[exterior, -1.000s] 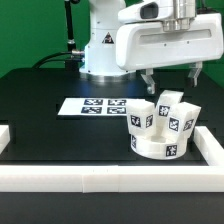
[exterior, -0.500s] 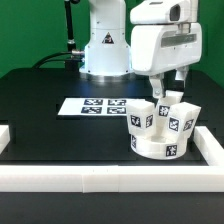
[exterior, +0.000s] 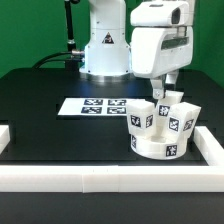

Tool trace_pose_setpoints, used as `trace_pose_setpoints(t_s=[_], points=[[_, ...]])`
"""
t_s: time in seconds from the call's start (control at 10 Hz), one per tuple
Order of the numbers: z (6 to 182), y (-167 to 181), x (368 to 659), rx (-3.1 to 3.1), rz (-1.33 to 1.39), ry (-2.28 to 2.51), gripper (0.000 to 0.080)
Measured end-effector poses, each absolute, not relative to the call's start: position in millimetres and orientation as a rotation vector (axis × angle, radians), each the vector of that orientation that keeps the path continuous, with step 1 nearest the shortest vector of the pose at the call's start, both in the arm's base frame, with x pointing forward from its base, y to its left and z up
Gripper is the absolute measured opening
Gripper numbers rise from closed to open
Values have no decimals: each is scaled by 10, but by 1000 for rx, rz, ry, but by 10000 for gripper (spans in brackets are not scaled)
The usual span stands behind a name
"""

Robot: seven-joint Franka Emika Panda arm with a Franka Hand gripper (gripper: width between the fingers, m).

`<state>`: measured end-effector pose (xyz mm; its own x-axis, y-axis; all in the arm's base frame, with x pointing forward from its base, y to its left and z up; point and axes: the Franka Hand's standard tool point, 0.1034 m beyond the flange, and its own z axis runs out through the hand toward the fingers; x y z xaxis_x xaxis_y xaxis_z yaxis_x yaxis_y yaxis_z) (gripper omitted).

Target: Assemble stool

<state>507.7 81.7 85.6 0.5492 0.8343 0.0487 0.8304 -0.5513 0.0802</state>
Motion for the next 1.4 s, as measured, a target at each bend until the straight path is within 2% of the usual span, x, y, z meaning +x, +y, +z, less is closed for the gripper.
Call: trace_pose_setpoints(t_s=[0.3,0.8,1.4], points=[[856,812,5078,2802,129,1316,333],[844,863,5075,3105,152,364,334],[850,904,5082,3123,161,-610,334]])
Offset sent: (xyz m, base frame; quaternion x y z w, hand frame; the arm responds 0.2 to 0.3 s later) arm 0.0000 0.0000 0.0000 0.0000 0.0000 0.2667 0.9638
